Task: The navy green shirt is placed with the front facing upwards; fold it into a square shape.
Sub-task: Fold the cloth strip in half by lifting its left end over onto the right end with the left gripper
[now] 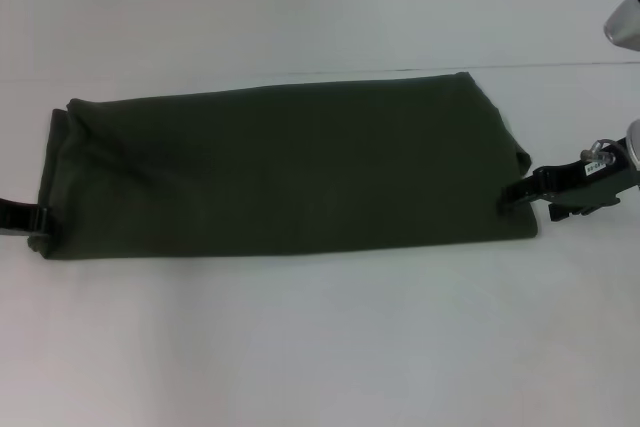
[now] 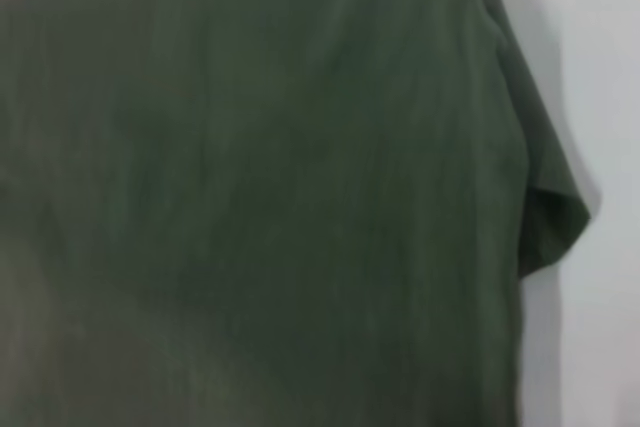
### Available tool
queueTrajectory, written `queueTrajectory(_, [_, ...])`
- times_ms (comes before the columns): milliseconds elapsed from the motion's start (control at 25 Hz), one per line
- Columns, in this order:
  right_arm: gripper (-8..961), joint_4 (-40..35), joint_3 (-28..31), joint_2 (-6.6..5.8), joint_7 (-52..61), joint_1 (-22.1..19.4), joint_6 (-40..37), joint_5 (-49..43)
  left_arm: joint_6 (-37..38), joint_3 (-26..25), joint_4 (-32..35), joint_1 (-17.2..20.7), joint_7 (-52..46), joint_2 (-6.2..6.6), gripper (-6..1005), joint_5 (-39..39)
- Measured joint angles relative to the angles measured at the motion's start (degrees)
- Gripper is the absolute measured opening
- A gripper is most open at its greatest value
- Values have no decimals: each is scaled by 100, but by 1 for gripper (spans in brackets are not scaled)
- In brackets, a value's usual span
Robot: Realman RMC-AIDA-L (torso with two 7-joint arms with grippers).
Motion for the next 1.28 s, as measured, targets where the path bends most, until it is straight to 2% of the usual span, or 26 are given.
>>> queueTrajectory(640, [884, 232, 0, 169, -76, 4, 429, 17, 1, -1, -9, 2, 13, 3, 12, 5])
queueTrajectory(1160, [885, 232, 3, 228, -60, 4, 533, 14, 1, 0, -9, 3, 14, 3, 12, 0])
queueTrajectory(1280, [791, 232, -5, 230, -57, 12, 533, 1, 1, 0, -8, 3, 14, 3, 12, 0])
